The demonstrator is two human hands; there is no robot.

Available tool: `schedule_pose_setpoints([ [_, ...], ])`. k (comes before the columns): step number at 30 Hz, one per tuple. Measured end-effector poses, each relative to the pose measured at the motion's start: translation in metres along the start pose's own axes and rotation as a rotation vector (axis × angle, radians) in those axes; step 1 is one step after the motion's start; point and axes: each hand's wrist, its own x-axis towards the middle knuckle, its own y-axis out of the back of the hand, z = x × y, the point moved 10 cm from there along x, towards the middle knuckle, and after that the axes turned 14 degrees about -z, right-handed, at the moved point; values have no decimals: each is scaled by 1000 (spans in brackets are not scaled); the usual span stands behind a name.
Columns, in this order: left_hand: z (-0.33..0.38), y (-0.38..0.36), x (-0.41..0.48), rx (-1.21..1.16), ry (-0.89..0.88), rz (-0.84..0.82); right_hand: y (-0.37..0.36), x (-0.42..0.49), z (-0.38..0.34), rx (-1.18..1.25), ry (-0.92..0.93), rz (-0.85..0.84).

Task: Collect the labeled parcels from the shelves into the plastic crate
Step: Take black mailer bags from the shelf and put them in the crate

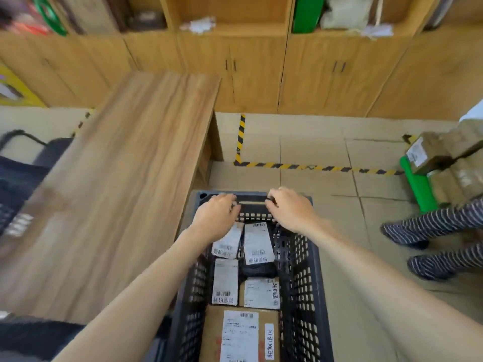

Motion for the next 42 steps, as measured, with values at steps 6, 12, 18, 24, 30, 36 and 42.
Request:
schedule_pose_setpoints([
  [6,12,126,-125,212,119,269,97,-46,-142,-237,319,66],
  [12,-50,167,-276,236,368,425,110,-107,-288,-437,623,88],
  [18,-126,148,-461,170,693,512,69,-206,-433,-528,966,166],
  [24,-149,73,-655,-22,956,625,-16,-345,-548,-578,1318,124],
  [30,-129,-26,-842,-60,1228,717,-118,-513,-607,-621,1574,27],
  [36,-78,-140,-1012,-69,1446,707,-216,-699,-629,-544,1820,-95],
  [42,-18,-258,-1162,-127,1668,673,-310,-881,-620,-535,2027,-219],
])
